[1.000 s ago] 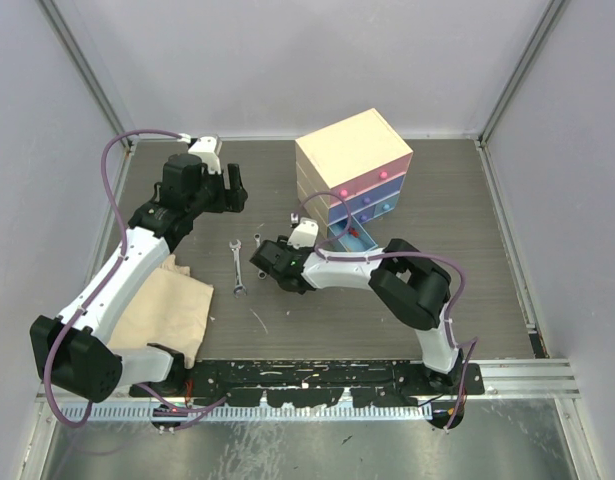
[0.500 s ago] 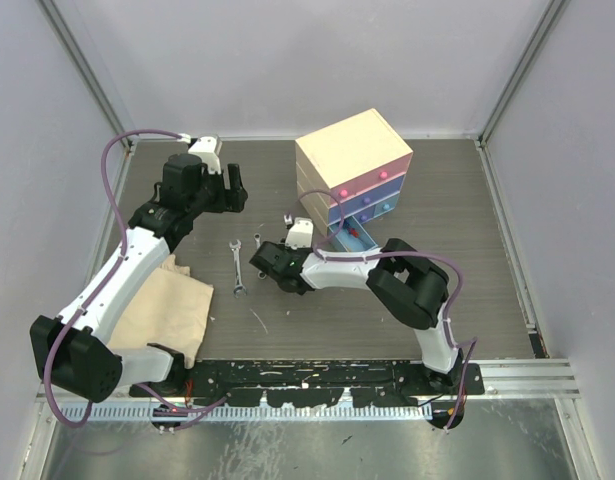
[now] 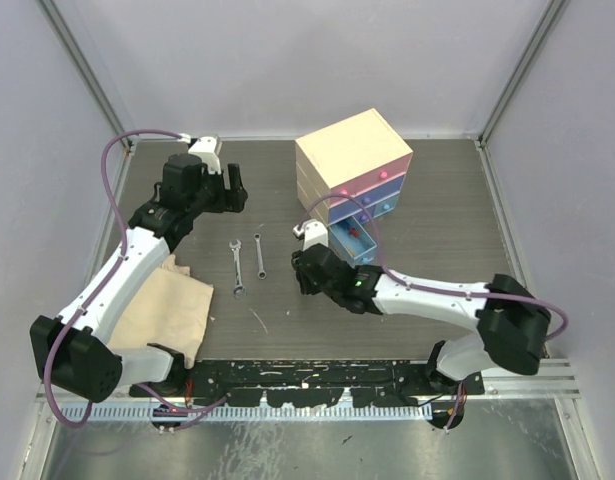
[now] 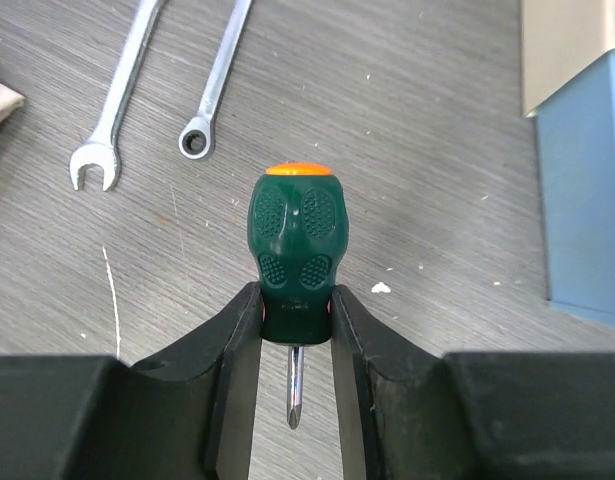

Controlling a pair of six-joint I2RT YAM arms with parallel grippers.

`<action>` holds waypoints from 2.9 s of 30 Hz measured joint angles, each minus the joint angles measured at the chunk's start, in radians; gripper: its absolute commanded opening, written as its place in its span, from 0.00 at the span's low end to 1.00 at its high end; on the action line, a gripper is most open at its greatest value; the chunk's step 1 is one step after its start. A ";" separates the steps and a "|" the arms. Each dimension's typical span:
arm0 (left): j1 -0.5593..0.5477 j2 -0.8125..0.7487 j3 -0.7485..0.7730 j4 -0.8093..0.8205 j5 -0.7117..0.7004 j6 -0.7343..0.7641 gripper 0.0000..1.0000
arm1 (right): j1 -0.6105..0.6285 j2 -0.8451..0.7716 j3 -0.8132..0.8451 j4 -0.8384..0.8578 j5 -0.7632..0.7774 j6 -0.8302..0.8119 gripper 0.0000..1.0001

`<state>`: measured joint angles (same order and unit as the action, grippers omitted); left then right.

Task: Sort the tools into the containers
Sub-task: Pick up the screwdriver from the center of the board, then place the screwdriver in the drawer.

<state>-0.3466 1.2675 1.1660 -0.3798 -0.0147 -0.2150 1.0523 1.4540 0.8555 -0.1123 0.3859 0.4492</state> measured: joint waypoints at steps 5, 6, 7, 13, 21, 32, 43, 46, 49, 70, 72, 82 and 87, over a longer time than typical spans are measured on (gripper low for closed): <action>0.000 0.000 0.000 0.000 0.000 0.000 0.77 | -0.079 -0.146 -0.003 -0.066 -0.060 -0.112 0.18; 0.000 0.000 0.000 0.000 0.000 0.000 0.77 | -0.108 -0.167 -0.003 -0.078 -0.076 -0.129 0.18; 0.000 0.000 0.000 0.000 0.000 0.000 0.77 | -0.150 -0.191 -0.003 -0.094 -0.100 -0.150 0.18; 0.000 0.000 0.000 0.000 0.000 0.000 0.77 | -0.381 -0.259 0.007 -0.179 -0.229 -0.263 0.18; 0.000 0.000 0.000 0.000 0.000 0.000 0.77 | -0.490 -0.203 0.010 -0.200 -0.346 -0.370 0.19; 0.000 0.000 0.000 0.000 0.000 0.001 0.77 | -0.554 -0.103 0.010 -0.055 -0.376 -0.428 0.21; 0.000 0.000 0.000 0.000 0.000 0.004 0.77 | -0.557 -0.040 0.005 0.020 -0.385 -0.452 0.32; 0.000 0.000 0.000 0.000 0.000 0.004 0.77 | -0.557 -0.037 -0.001 0.036 -0.385 -0.451 0.39; 0.000 0.000 0.000 0.000 0.000 0.004 0.77 | -0.557 -0.028 -0.005 0.043 -0.388 -0.451 0.45; 0.000 0.001 0.000 0.000 0.003 0.003 0.78 | -0.557 -0.362 -0.122 0.012 -0.217 -0.200 0.57; 0.000 0.001 0.000 0.001 0.008 -0.001 0.78 | -0.558 -0.408 -0.146 -0.009 -0.172 -0.137 0.57; 0.000 0.074 0.028 0.017 0.061 -0.061 0.80 | -0.559 -0.520 -0.254 -0.181 -0.051 0.082 0.56; 0.000 0.137 0.108 0.073 0.097 -0.115 0.82 | -0.559 -0.553 -0.323 -0.211 -0.070 0.139 0.56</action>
<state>-0.3466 1.4040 1.2736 -0.3069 0.0822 -0.3302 0.4934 0.9012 0.5327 -0.3229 0.3161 0.5880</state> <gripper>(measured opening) 0.802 0.567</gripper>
